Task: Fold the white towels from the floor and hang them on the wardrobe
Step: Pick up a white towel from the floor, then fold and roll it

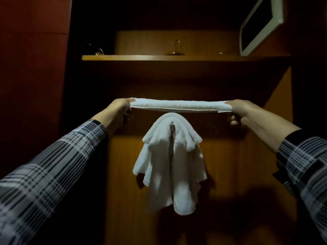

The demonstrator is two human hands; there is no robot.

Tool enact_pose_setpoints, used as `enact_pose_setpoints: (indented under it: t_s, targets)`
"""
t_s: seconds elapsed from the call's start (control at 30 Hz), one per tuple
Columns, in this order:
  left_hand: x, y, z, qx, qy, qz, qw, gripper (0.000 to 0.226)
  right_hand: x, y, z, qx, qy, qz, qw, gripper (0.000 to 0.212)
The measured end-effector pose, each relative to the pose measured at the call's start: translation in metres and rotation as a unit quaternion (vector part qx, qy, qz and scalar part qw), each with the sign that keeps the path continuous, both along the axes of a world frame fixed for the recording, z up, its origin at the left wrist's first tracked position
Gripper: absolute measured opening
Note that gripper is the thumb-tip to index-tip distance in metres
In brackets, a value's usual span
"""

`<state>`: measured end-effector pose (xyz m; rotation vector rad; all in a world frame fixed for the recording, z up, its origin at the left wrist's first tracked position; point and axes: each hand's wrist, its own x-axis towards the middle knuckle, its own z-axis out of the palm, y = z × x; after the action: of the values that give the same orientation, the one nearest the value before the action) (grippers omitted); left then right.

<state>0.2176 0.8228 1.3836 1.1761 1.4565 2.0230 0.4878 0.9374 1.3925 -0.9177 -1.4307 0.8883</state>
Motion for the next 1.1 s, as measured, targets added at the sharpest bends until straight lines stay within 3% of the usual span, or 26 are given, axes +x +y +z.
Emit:
enact_pose_setpoints:
  t_s: [0.17, 0.47, 0.7, 1.1]
  targets:
    - [-0.033, 0.066, 0.027, -0.001, 0.008, -0.001, 1.000, 0.027, -0.032, 0.057, 0.029, 0.013, 0.008, 0.001, 1.000, 0.029]
    - [-0.087, 0.175, 0.044, -0.033, -0.004, -0.041, 0.999, 0.033, -0.085, 0.168, 0.054, -0.048, 0.044, 0.017, 0.998, 0.041]
    - [-0.098, 0.211, 0.029, -0.069, -0.049, -0.045, 0.995, 0.035, -0.103, 0.211, 0.030, -0.092, 0.050, -0.009, 0.994, 0.034]
    - [-0.097, 0.207, -0.034, -0.108, -0.151, -0.192, 0.964, 0.035, -0.104, 0.213, -0.028, -0.124, 0.068, 0.105, 0.984, 0.020]
